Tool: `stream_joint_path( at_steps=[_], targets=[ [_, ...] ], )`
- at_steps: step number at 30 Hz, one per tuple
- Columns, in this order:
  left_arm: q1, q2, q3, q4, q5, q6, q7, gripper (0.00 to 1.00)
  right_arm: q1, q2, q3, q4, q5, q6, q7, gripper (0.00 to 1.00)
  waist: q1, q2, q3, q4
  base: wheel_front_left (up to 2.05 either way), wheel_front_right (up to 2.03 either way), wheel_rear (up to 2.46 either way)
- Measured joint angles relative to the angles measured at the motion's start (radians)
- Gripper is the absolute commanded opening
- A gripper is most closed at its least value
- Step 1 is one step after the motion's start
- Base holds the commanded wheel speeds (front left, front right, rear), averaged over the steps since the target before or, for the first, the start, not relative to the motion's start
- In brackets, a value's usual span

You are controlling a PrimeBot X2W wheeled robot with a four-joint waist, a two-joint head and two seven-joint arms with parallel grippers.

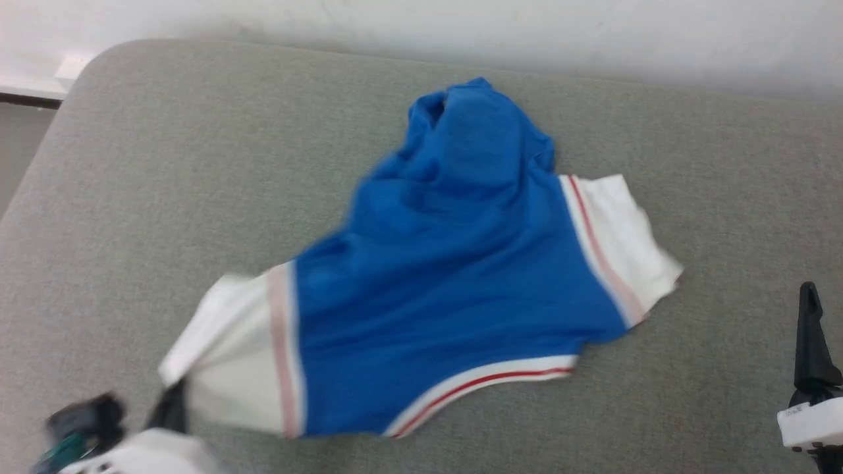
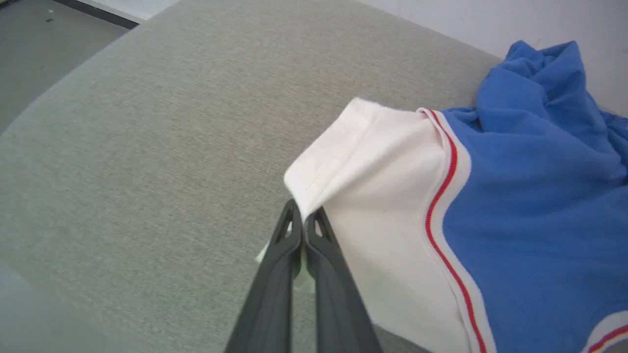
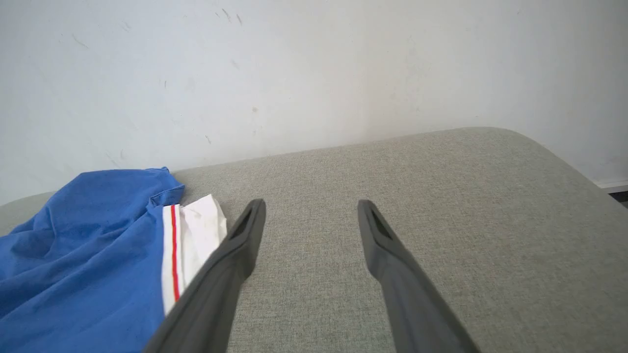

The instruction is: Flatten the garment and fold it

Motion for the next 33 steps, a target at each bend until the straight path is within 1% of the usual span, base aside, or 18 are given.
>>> stream_joint_path(
  at_steps=[2, 4, 5, 7, 10, 15, 19, 21, 25, 33],
  targets=[
    [0.056, 0.024, 0.048, 0.001, 0.005, 0.047, -0.020, 0.00, 0.001, 0.000, -0.001, -0.007, -0.003, 0.000, 0.008, 1.00, 0.0000, 0.0000, -0.001, 0.011, 0.00, 0.00, 0.00],
    [0.095, 0.028, 0.093, -0.004, 0.005, 0.091, -0.046, 0.00, 0.002, 0.000, 0.000, -0.015, -0.010, 0.000, 0.019, 1.00, -0.0001, 0.0000, 0.000, 0.023, 0.00, 0.00, 0.00],
    [0.108, 0.031, 0.105, -0.007, 0.005, 0.102, -0.055, 0.00, 0.002, 0.000, 0.000, -0.020, -0.014, 0.000, 0.025, 1.00, -0.0001, 0.0000, 0.000, 0.029, 0.00, 0.00, 0.00],
    [0.120, 0.030, 0.115, -0.023, 0.009, 0.108, -0.070, 0.00, 0.002, 0.000, 0.004, -0.031, -0.028, 0.000, 0.039, 1.00, -0.0001, 0.0000, 0.002, 0.041, 0.00, 0.00, 0.00],
    [0.109, 0.001, 0.094, -0.056, 0.002, 0.089, -0.081, 0.00, 0.000, -0.001, 0.037, -0.059, -0.061, 0.000, 0.080, 1.00, -0.0001, 0.0000, 0.008, 0.059, 0.00, 0.00, 0.00],
    [0.045, -0.035, 0.028, -0.052, 0.005, 0.053, -0.080, 0.00, -0.033, 0.000, 0.166, -0.095, -0.140, 0.000, 0.213, 1.00, 0.0000, 0.0000, 0.029, 0.078, 0.00, 0.00, 0.00],
    [-0.010, -0.063, -0.011, -0.029, 0.005, 0.029, -0.073, 0.00, -0.075, -0.037, 0.257, -0.085, -0.163, 0.000, 0.335, 1.00, 0.0000, 0.0000, 0.048, 0.089, 0.00, 0.00, 0.00],
    [-0.027, -0.072, -0.022, -0.014, 0.005, 0.026, -0.073, 0.00, -0.088, -0.062, 0.292, -0.072, -0.165, 0.000, 0.388, 1.00, 0.0000, 0.0000, 0.056, 0.096, 0.00, 0.00, 0.00],
    [-0.044, -0.086, -0.038, 0.009, 0.005, 0.011, -0.073, 0.00, -0.101, -0.087, 0.335, -0.048, -0.165, 0.000, 0.456, 1.00, 0.0000, 0.0000, 0.069, 0.114, 0.00, 0.00, 0.00],
    [-0.049, -0.095, -0.050, 0.026, 0.004, 0.002, -0.073, 0.00, -0.108, -0.104, 0.369, -0.009, -0.162, 0.000, 0.511, 1.00, 0.0000, 0.0000, 0.087, 0.144, 0.00, 0.00, 0.00]
  ],
)
